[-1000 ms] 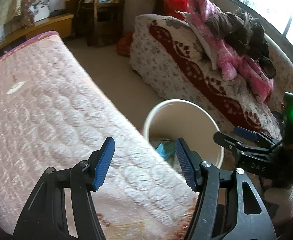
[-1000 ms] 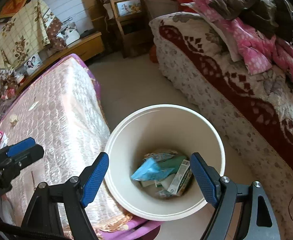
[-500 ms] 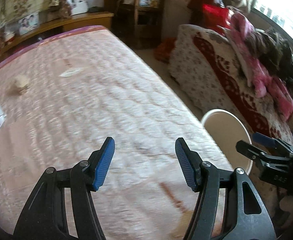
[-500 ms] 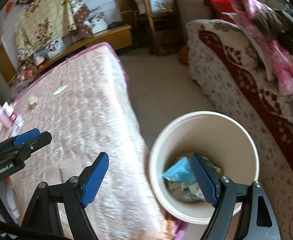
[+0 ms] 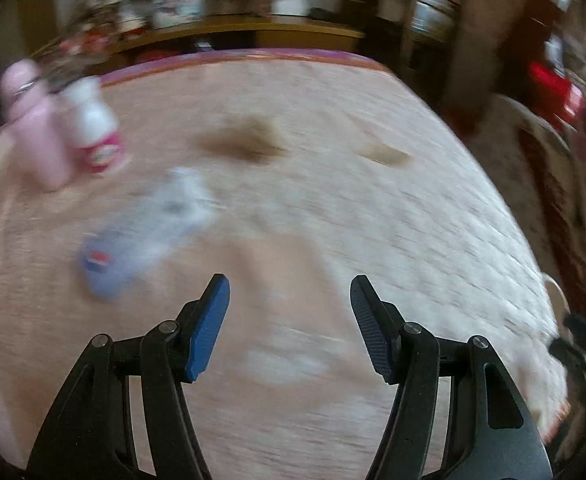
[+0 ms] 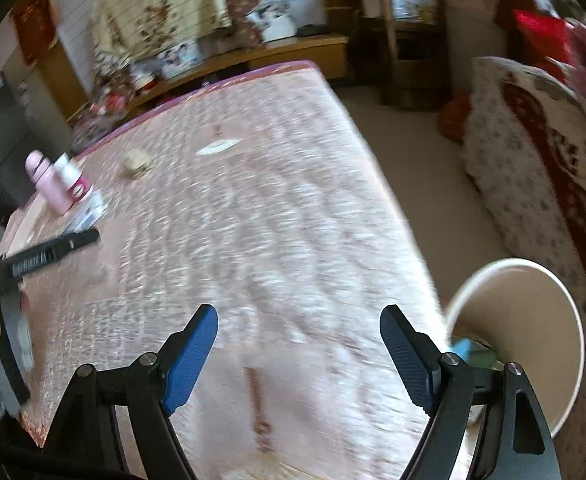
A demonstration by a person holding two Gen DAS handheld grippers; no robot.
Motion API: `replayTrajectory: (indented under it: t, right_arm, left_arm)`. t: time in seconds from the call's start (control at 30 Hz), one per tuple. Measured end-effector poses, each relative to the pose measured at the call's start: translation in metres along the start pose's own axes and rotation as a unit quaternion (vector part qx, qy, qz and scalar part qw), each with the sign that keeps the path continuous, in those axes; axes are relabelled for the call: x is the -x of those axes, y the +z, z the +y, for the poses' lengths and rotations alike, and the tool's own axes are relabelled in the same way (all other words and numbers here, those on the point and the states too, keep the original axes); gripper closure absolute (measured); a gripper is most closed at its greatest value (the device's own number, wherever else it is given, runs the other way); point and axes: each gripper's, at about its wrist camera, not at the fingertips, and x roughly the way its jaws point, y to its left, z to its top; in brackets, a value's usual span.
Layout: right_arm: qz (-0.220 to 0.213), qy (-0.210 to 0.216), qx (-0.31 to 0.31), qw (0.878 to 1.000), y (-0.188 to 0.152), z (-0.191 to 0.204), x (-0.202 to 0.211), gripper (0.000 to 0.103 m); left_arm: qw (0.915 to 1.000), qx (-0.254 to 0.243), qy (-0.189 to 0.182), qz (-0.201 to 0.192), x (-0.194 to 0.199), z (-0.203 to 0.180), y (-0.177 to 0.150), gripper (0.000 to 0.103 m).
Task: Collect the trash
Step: 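Move both tools back over the remaining trash on the mattress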
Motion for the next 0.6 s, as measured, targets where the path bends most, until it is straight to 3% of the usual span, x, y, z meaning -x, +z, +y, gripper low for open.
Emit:
replayTrajectory:
  t: [0.23, 0.37, 0.47, 0.53, 0.6]
  right_arm:
    - [0.015, 0.037, 0.033, 0.999, 0.017, 0.054, -0.034, 0.022]
    - [0.021, 0.054, 0.054, 0.997, 0.034, 0.084, -0.055, 0.022]
    - [0.028, 0.068, 0.071, 0.995, 0.047, 0.107, -0.071, 0.022]
    - [0.031, 0.079, 0.082, 0.993, 0.056, 0.121, -0.082, 0.022]
    - [0.029, 0.083, 0.092, 0.992, 0.063, 0.13, -0.088, 0.022]
  left_arm:
    - [0.9932, 0.078, 0.086, -0.002, -0.022, 0.103, 0.036, 0.042]
    - [0.987, 0.117, 0.109, 0.015, -0.044, 0.147, 0.042, 0.042]
    - [0.9861, 0.139, 0.081, 0.042, -0.055, 0.162, 0.028, 0.042]
    - [0.989, 0.128, 0.064, 0.037, -0.049, 0.155, 0.018, 0.042]
    - [0.9912, 0.122, 0.017, 0.047, -0.041, 0.147, 0.005, 0.042]
